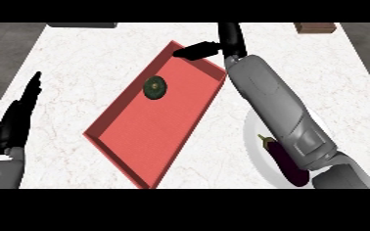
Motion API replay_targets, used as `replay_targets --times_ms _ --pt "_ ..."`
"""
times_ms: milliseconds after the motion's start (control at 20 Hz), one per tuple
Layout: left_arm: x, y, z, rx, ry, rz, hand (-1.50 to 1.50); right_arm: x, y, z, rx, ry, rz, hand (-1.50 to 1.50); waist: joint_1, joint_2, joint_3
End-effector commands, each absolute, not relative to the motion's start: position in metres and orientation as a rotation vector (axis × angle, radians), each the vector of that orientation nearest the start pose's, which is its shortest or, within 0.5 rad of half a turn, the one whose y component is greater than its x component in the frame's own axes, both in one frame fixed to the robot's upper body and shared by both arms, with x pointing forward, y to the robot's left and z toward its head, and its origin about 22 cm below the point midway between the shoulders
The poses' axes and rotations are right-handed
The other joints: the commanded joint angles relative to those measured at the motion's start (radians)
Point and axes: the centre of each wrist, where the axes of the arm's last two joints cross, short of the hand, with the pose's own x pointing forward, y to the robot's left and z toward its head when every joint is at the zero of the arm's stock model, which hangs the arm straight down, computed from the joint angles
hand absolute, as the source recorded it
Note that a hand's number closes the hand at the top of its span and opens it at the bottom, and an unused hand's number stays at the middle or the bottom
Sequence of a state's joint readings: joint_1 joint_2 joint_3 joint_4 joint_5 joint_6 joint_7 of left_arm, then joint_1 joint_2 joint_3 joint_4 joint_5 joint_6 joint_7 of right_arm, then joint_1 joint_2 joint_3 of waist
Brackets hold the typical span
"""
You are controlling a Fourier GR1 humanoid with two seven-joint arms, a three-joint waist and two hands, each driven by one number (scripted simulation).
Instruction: Pick the squash from the plate and place it in the cardboard box
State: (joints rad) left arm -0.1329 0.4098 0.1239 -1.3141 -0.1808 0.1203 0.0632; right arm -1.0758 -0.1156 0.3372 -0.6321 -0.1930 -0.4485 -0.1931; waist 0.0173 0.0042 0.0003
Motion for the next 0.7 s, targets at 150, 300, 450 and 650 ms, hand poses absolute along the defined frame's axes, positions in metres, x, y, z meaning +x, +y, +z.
replay_targets --times_ms 150,300,450,650 --pt "0.268 0.371 0.021 0.654 -1.367 -0.201 0.00 0.434 -0.185 0.107 -0.259 -1.839 0.284 -1.50 -0.020 -0.005 0.000" --pt "0.264 0.360 0.024 0.644 -1.358 -0.202 0.00 0.430 -0.228 0.105 -0.264 -1.833 0.300 -1.50 -0.019 -0.006 0.000" --pt "0.261 0.365 0.002 0.642 -1.368 -0.214 0.00 0.426 -0.240 0.117 -0.280 -1.836 0.331 -1.50 -0.020 -0.005 -0.001" --pt "0.261 0.353 0.010 0.655 -1.361 -0.214 0.00 0.411 -0.302 0.101 -0.267 -1.795 0.429 -1.50 -0.017 -0.004 0.000"
